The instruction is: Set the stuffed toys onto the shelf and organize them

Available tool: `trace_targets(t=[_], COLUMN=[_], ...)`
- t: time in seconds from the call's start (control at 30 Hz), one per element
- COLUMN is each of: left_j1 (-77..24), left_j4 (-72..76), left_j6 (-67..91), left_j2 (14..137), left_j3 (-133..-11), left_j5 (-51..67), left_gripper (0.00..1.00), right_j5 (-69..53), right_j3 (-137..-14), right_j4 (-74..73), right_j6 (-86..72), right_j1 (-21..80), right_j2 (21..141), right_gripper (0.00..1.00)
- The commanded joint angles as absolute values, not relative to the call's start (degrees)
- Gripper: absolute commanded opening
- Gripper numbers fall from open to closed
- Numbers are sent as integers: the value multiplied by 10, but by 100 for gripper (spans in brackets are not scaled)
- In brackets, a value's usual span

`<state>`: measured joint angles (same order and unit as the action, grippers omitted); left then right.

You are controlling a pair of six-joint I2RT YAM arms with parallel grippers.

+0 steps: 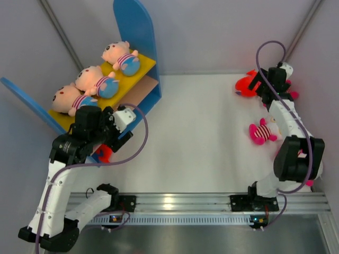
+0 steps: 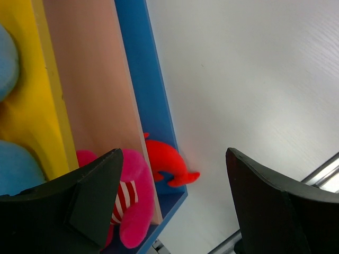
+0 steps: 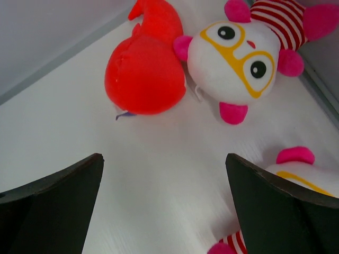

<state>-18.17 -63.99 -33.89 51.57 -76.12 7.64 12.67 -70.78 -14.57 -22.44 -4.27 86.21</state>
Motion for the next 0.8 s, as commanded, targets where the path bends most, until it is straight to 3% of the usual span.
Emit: trace_targets(t=[0.0,0.27,0.47,0.6,0.67,0.7,0.77], left_j1=[-182,-161,-161,-161,-161,-162,-162], left_j4=[-665,-677,-681,-681,-681,-680,-680], left_j6=[-348,-348,-352,-349,-348,-348,-347], left_j2=[496,509,537,553,557,560,560], left_j3=[-748,-743,-755,-767,-772,-773,-775], left_j5=[75,71,56,62,63,64,69], left_gripper=[84,85,85,84,84,84,84], right_j5=[147,136,98,84,79,83,105], right_j3=[-801,-930,-1085,-1088,-1089,-1081,-1062], right_j4=[-162,-164,-242,-257,-258,-254,-242], right_j6=[-247,-229,-103,-96,-95,-98,-118], right_j1=[-68,-133,-140,-143,-143,-143,-143], right_j2=[924,1077,1232,1276,1285,1283,1259], right_gripper=[99,99,99,94,69,48,30])
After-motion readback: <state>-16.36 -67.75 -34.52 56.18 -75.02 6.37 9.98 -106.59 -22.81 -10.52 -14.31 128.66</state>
